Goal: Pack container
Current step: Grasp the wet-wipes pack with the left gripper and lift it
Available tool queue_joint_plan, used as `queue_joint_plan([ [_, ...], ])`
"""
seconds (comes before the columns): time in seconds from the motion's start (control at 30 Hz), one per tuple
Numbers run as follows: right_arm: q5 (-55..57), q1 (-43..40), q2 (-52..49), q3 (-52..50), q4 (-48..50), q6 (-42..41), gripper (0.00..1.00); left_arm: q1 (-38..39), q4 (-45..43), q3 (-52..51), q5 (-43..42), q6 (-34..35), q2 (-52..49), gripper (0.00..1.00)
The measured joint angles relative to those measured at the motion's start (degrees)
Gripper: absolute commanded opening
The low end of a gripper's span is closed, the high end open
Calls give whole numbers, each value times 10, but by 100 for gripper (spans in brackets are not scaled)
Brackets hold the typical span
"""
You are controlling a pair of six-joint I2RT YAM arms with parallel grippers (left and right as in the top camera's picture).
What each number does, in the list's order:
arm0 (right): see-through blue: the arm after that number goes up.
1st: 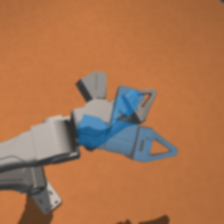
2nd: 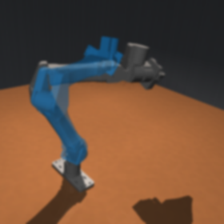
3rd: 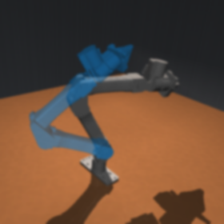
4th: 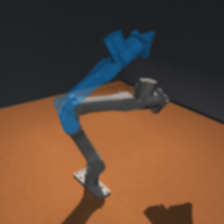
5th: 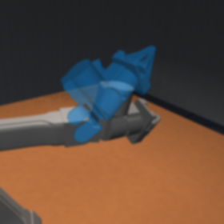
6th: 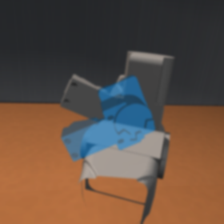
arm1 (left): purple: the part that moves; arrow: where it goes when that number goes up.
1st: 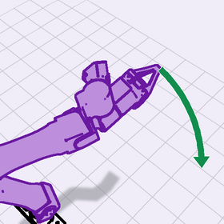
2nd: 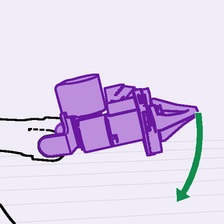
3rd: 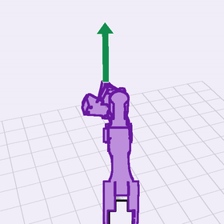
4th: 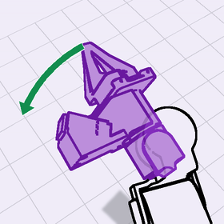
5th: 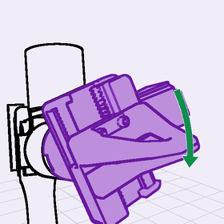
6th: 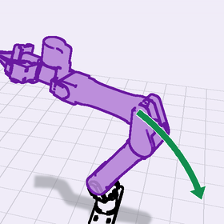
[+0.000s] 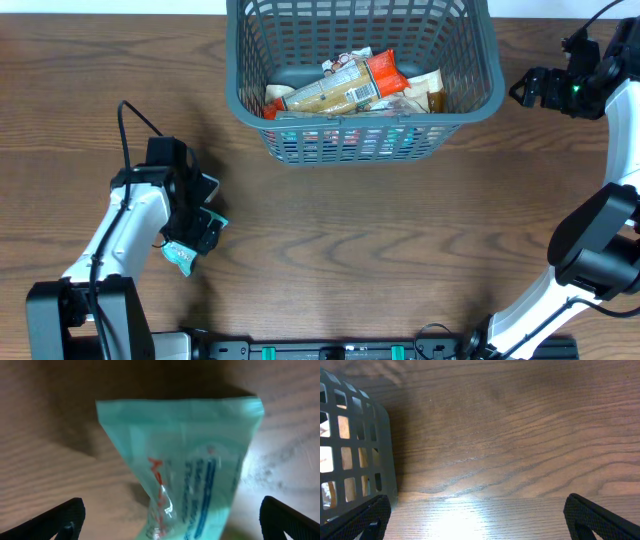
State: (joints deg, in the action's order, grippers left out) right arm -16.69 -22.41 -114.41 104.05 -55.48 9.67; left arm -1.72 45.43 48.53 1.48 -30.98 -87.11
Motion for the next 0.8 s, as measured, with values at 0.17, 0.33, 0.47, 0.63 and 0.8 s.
queue_joint_plan([
  [0.17, 0, 0, 0, 0, -2, 0, 98, 0, -49, -32, 0, 6, 0, 99],
  [0.33, 0, 0, 0, 0, -2, 0, 98, 0, -68, -59, 0, 8, 0, 95],
  [0.47, 0, 0, 0, 0, -2, 0, 98, 0, -74, -59, 0, 13, 0, 69],
  [0.63, 0, 0, 0, 0, -5, 0, 98, 0, -74, -59, -5, 19, 0, 38],
  [0.8, 0, 0, 0, 0, -5, 0, 98, 0, -74, -60, -14, 26, 0, 9],
])
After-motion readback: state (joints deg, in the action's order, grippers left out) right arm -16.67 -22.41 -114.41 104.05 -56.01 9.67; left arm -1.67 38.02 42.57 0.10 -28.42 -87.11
